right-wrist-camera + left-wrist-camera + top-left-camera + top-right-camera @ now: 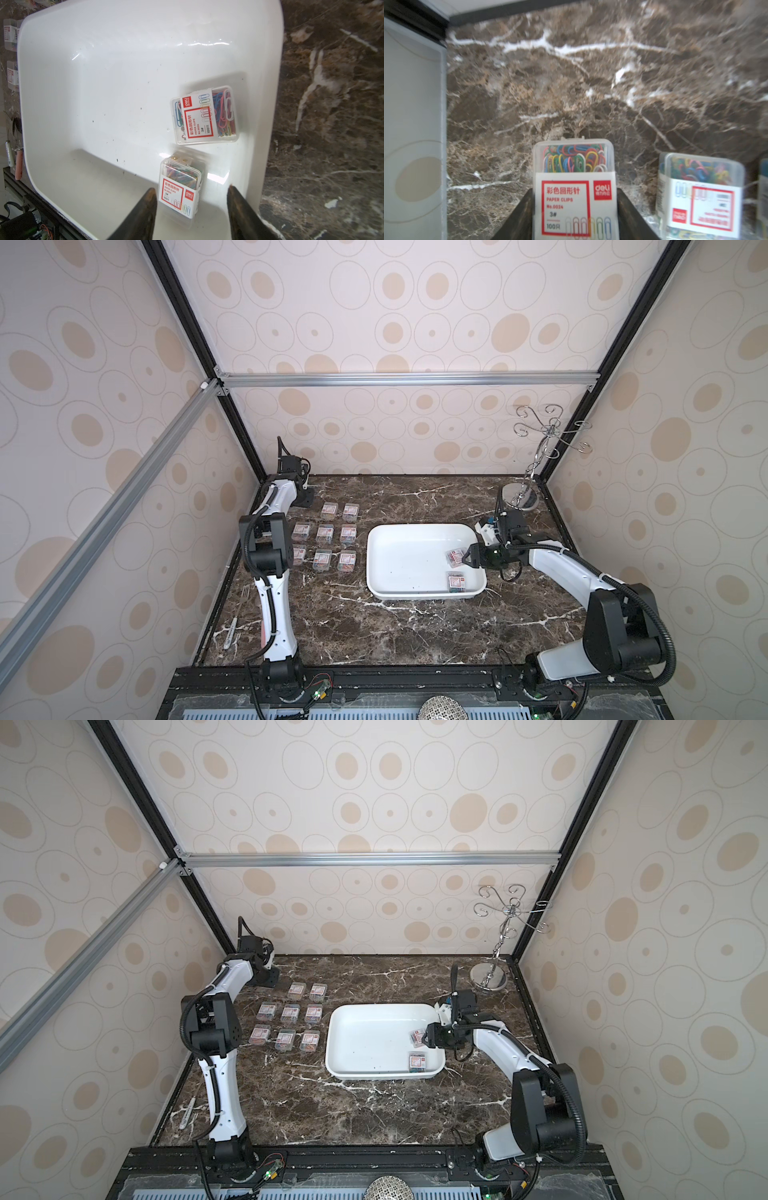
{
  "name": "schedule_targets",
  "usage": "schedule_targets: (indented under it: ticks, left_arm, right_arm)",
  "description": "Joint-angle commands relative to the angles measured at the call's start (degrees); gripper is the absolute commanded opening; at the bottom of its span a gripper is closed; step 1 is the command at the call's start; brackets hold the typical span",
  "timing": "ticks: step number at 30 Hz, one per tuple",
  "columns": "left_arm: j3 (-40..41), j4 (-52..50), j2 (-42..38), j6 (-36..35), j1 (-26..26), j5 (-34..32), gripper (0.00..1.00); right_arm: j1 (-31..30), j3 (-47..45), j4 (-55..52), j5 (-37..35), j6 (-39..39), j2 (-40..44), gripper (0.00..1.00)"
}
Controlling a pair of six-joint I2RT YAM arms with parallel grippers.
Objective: Take the paper clips out of the storage box
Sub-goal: Place the boxed paper clips at the center of the board.
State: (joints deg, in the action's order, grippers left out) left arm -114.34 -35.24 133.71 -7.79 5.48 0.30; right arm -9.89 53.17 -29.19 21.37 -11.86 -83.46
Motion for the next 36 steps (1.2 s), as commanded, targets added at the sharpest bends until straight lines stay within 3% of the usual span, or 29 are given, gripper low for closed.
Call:
schedule_targets:
  ticks: [1, 28, 36]
  left_arm:
    - [0.15, 0.65, 1.42, -2.14, 0.19, 0.58, 0.54]
    - [-1.32, -1.14, 4.37, -2.58, 0.2, 4.61, 0.56]
    - [-2.05, -1.43, 4.06, -1.66, 0.19, 3.8, 0.69]
  right_arm:
    - [0.31, 1.08, -1.37, -0.38, 1.13, -0.48, 0.56]
    - [0.31, 0.89, -2.11, -0.58, 0.96, 0.89, 0.56]
    - [0.31, 0.83, -2.08, -0.2, 0.97, 1.2, 0.56]
